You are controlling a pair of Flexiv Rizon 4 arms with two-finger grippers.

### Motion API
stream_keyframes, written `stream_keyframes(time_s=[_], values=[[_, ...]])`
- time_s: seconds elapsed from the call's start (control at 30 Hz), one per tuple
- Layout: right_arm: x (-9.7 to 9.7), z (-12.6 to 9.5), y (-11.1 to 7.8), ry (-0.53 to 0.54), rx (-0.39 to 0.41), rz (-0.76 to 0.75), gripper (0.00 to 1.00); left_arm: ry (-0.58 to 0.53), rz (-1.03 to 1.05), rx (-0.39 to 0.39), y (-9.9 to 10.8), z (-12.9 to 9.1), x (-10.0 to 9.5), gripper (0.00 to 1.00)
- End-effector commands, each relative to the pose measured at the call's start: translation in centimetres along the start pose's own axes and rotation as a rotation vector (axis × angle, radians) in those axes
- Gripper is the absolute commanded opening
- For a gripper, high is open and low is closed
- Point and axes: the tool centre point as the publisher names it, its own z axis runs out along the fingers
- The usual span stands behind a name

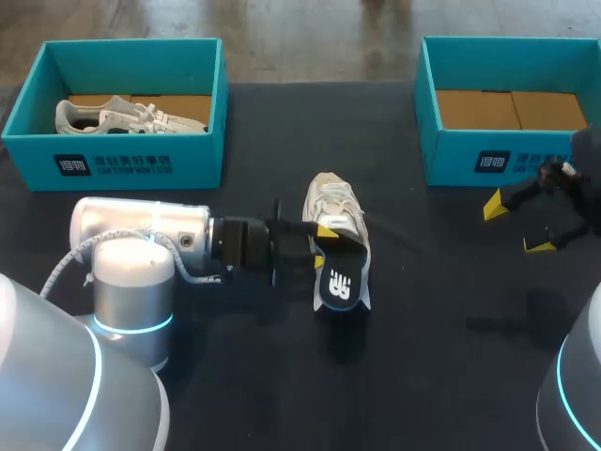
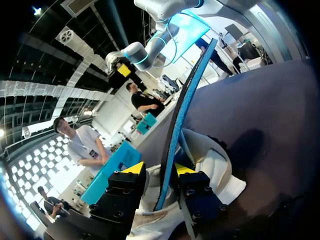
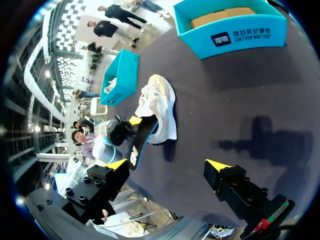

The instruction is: Take the shoe out of the shoebox, open the shoe tongue, remove and reinsert the insole, then place the shoe into the shoebox

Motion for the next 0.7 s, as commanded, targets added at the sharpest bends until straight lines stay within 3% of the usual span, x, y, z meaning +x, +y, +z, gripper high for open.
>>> stream_keyframes(time_s=[0.03, 0.7], values=[[0.0, 0.0, -0.1, -0.004, -0.002, 0.001, 1.0, 0.004, 0.001, 0.0, -0.7, -0.2, 0.2, 0.35], [0.0, 0.0, -0.1, -0.004, -0.002, 0.001, 1.0, 0.017, 0.007, 0.006, -2.7, -1.2, 0.7, 0.32]])
